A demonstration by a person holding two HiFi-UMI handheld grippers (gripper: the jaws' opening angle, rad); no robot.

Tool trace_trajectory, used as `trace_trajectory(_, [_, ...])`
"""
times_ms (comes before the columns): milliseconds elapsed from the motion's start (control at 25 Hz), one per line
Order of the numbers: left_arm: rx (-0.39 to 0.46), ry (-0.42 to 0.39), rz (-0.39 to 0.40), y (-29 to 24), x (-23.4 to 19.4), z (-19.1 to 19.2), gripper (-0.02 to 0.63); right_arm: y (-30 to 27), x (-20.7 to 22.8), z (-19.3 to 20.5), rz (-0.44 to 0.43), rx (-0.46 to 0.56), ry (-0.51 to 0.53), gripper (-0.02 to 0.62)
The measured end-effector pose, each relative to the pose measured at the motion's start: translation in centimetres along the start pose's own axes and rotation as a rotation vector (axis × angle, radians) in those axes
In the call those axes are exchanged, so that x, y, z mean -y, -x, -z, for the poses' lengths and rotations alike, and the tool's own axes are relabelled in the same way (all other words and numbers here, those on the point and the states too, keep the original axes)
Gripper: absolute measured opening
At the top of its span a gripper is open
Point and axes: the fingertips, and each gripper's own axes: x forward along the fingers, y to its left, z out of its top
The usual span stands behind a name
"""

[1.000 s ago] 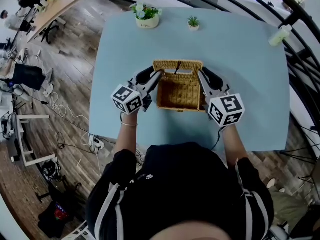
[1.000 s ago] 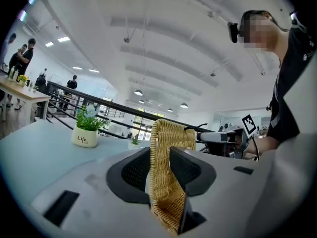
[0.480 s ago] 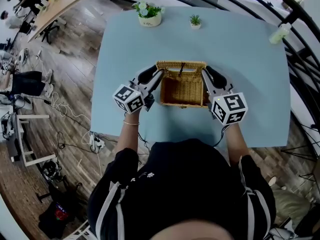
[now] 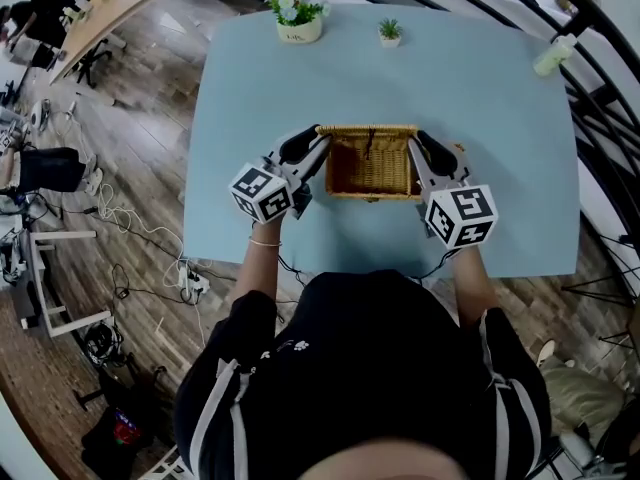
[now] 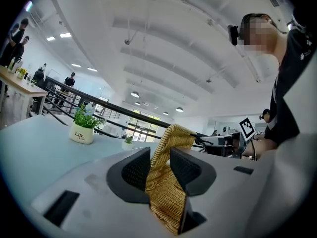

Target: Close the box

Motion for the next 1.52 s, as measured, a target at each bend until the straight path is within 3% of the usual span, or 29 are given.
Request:
trace_trajectory(560, [-0.078,-0.085,0.030,2.3,2.5,2.0,0.123,2.6,-2.0,2.4,0.045,-0.037,-0.053,0.071])
trace_trajectory(1520, [-0.133,0.025,0.072,5.1,5.2,6.0,0.133,4.3,-2.9,7.3,0.120,-0.143,-0.105,0.067])
